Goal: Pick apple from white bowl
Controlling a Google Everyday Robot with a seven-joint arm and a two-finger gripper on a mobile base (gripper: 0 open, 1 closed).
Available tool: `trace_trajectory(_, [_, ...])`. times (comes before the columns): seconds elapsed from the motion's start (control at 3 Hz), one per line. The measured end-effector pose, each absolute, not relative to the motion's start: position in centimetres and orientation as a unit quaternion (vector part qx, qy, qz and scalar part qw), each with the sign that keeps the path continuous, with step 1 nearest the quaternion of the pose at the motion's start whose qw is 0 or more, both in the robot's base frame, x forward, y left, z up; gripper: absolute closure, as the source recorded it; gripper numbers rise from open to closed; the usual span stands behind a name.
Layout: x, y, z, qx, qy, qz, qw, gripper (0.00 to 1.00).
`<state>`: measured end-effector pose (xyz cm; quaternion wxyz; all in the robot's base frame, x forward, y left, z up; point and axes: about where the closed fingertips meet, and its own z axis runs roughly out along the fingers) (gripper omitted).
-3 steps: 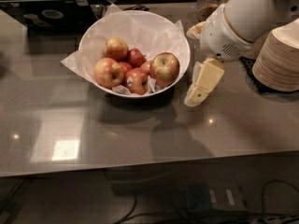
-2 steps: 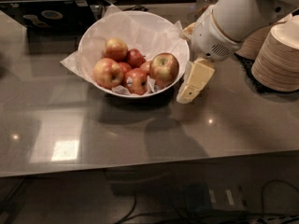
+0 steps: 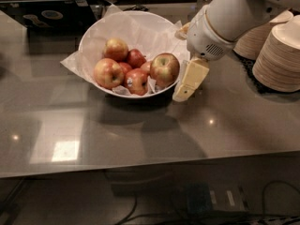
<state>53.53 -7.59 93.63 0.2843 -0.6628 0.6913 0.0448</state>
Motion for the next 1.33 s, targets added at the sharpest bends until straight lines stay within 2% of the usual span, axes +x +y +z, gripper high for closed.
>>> trace_trajectory(1.33, [54.66,-6.76,94.15,-0.661,0.681,0.063,0.309,0.16])
